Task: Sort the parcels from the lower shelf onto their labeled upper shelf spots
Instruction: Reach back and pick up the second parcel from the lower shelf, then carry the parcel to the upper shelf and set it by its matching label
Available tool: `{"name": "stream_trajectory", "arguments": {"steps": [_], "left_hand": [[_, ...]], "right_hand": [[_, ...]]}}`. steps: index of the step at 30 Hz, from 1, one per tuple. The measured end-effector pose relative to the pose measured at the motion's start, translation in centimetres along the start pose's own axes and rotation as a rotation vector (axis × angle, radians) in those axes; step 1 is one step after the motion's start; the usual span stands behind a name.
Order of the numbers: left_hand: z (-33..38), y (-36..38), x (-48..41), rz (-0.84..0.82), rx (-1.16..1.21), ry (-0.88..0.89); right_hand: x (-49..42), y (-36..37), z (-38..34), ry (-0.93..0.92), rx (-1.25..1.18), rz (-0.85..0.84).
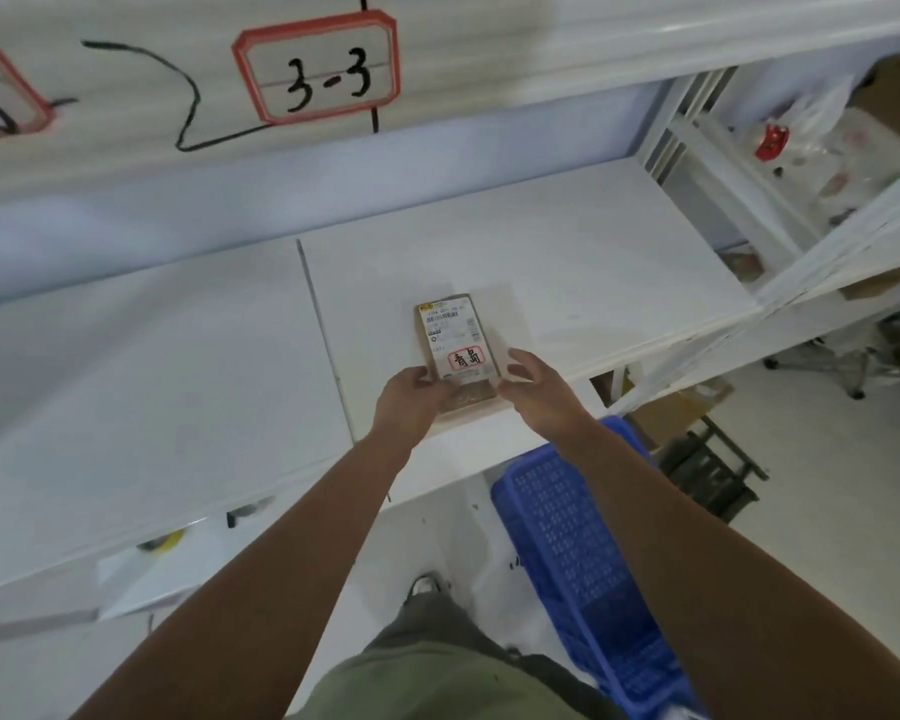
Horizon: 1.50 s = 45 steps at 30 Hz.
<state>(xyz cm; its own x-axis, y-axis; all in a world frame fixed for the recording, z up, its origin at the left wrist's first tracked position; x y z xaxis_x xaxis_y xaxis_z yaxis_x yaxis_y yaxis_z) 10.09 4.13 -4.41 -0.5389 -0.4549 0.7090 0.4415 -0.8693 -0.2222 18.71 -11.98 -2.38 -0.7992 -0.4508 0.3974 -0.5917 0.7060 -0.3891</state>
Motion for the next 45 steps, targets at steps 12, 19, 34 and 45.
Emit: {"name": "stream_trajectory", "arguments": {"steps": [12,19,34,45], "left_hand": [[-0.7,1.0,2.0,0.088,0.318,0.049],[-0.2,1.8,8.9,0.209,0.454,0.210],[-1.6,0.6,23.9,0.408,0.517,0.435],[-4.8,-1.3,30.6,0.308,0.514,0.513]], "right_hand": [[-1.0,-0.4,0.4,-0.201,-0.106,-0.038],[2.2,-4.1,-1.6,-0.278,-0.385,-0.132],[13.7,-6.8,-6.9,-0.572,-0.430,-0.248],[21.9,-5.9,-7.3,-0.652,-0.459,-0.203]]}}
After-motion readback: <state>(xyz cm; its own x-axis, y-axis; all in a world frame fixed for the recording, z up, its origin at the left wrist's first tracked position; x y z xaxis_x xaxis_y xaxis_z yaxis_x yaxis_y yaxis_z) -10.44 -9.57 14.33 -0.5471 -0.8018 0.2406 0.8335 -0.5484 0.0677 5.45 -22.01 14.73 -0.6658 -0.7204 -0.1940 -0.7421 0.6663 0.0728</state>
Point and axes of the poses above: each hand's wrist, its own x-axis away from the middle knuckle, its own y-axis out of the palm, z = x × y, the point moved 2 cm from there along -x, towards the middle knuckle, and after that the axes turned 9 degrees about -y, right-handed, at the moved point
